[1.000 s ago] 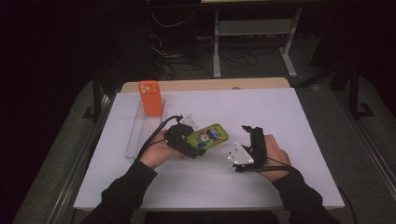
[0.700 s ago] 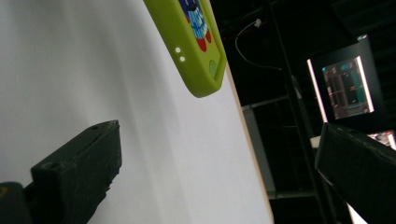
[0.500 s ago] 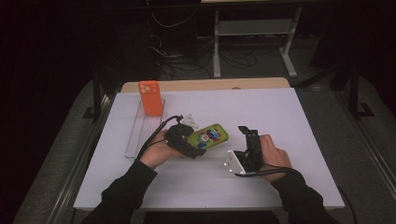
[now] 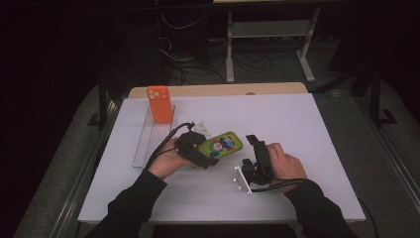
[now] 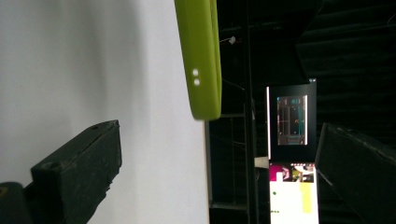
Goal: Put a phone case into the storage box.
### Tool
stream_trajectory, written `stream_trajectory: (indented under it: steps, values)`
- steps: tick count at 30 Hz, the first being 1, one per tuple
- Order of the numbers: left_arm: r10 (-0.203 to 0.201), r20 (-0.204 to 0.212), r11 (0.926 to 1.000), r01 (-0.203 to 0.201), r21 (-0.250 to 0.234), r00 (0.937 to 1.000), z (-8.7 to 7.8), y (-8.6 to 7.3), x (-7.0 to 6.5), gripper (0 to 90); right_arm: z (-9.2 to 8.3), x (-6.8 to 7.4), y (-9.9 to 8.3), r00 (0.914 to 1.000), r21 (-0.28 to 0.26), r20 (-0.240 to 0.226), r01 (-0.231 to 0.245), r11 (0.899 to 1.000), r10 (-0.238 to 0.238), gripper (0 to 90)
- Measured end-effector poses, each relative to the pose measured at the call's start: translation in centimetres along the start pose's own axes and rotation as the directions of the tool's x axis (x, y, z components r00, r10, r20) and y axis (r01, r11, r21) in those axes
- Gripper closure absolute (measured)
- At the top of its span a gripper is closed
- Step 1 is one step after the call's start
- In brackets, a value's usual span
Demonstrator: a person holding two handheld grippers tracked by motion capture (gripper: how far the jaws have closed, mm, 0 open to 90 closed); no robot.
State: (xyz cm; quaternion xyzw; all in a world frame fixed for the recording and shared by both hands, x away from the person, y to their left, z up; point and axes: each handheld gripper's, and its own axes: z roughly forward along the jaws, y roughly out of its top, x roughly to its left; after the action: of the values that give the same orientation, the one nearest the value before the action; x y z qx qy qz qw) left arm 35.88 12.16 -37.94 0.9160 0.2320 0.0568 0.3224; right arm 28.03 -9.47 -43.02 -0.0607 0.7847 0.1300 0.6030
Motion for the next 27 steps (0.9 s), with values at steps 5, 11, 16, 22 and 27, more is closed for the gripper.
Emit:
stream_trajectory:
  steps: [5, 11, 16, 22, 27]
  values:
    - [0.000, 0.005, 1.0000, 0.000, -0.009, 1.0000, 0.0, 0.2, -0.3, 15.6, 0.3, 0.2, 0.5, 0.9997, -0.014, 0.010, 0.022, 1.000, -0.022, 0.1]
    - [0.016, 0.013, 0.9998, -0.016, -0.011, 0.9998, 0.2, 0.4, -0.7, 15.6, 0.4, 0.6, 1.5, 0.9990, -0.031, 0.032, 0.031, 0.999, -0.030, 4.7]
    - [0.032, 0.013, 0.9995, -0.032, -0.004, 0.9994, 0.2, 0.4, -0.9, 15.6, 0.5, 0.8, 2.2, 0.9981, -0.038, 0.041, 0.047, 0.998, -0.045, 13.5]
    - [0.013, 0.026, 0.9998, -0.013, -0.017, 0.9996, 0.4, 0.4, -1.2, 15.6, 0.6, 1.1, 2.7, 0.9969, -0.035, 0.029, 0.074, 0.997, -0.073, 30.8]
    - [0.026, 0.024, 0.9996, -0.026, -0.014, 0.9994, 0.6, 0.4, -1.2, 15.6, 0.5, 1.2, 3.0, 0.9978, -0.030, 0.025, 0.063, 0.998, -0.062, 49.1]
